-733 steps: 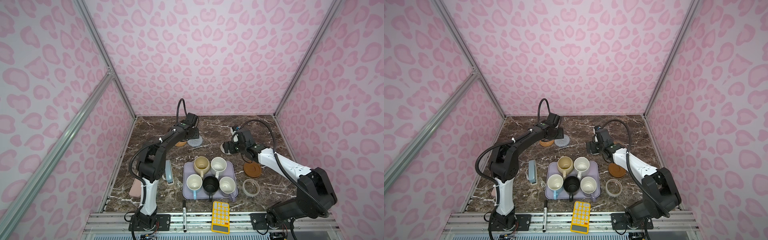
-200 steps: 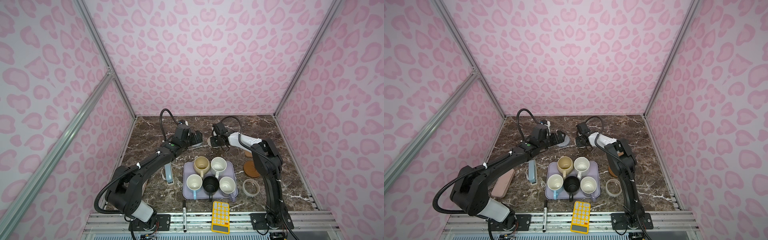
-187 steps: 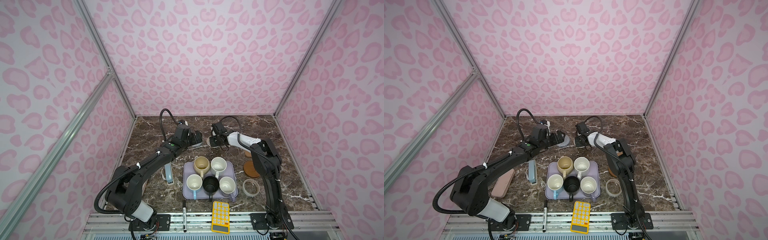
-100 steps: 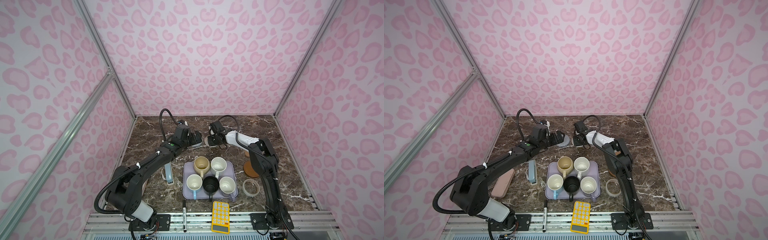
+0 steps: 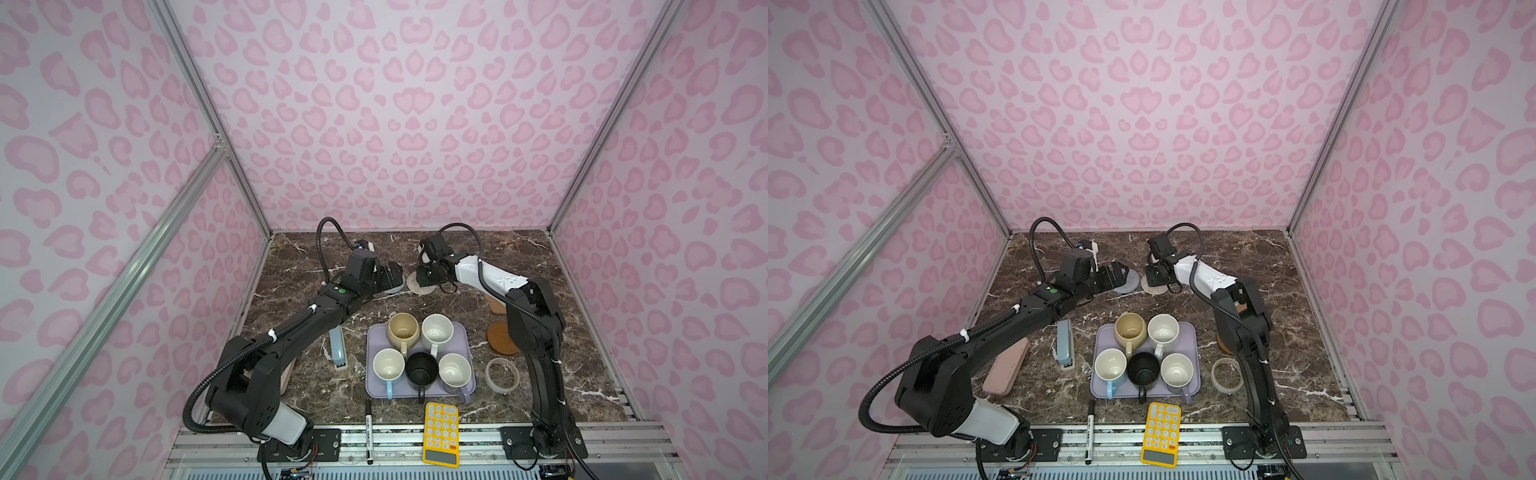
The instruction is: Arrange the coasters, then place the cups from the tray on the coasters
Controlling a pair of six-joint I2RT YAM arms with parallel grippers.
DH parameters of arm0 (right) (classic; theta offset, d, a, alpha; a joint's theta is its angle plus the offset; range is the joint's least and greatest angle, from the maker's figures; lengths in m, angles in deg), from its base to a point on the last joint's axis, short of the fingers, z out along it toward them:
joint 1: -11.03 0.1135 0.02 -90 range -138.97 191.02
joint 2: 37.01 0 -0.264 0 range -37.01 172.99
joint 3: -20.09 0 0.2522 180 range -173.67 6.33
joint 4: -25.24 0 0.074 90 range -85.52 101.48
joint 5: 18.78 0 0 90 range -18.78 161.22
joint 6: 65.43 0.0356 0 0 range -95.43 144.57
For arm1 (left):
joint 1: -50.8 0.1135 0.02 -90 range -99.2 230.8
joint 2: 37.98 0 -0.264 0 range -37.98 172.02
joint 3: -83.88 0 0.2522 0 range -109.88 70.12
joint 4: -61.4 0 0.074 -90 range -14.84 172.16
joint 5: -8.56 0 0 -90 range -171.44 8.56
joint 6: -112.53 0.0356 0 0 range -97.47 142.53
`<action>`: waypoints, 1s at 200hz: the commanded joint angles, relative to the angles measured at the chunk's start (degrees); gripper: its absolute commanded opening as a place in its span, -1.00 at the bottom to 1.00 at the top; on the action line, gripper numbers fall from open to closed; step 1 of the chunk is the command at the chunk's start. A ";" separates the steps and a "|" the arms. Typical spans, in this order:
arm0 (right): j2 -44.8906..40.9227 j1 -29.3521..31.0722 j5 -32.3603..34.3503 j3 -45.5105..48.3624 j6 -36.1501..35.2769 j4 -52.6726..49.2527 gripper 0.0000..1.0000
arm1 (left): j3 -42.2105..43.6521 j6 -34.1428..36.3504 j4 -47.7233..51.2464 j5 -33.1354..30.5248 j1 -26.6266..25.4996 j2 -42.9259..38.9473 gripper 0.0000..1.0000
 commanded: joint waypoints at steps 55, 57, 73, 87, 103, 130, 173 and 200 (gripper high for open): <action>-17.68 -0.38 6.89 14.15 0.67 0.44 0.87 | -0.30 1.92 0.27 3.56 -3.29 -6.38 0.96; -18.29 -0.46 7.14 14.67 0.83 0.43 0.90 | -0.39 1.96 0.39 3.48 -3.58 -6.51 0.96; -22.86 -1.59 7.31 18.29 1.67 0.39 1.00 | -0.30 1.99 0.30 2.57 -5.28 -7.89 0.96; -26.98 -2.81 7.04 21.71 2.31 1.04 1.00 | 0.47 1.25 -0.51 2.50 -6.48 -9.31 0.96; -31.87 -4.27 6.09 26.13 2.50 2.36 1.00 | 1.61 0.14 -2.15 3.22 -7.88 -10.34 0.96; -38.28 -6.90 6.65 31.95 3.03 3.21 1.00 | 1.65 -1.68 -3.27 4.92 -10.03 -9.73 0.96; -43.68 -13.25 4.41 39.66 4.66 5.85 1.00 | -2.21 -0.24 -1.20 4.94 -14.18 -7.21 0.95; -43.45 -17.77 2.34 41.60 5.10 6.24 1.00 | -5.19 0.55 -1.15 5.37 -15.24 -4.18 0.96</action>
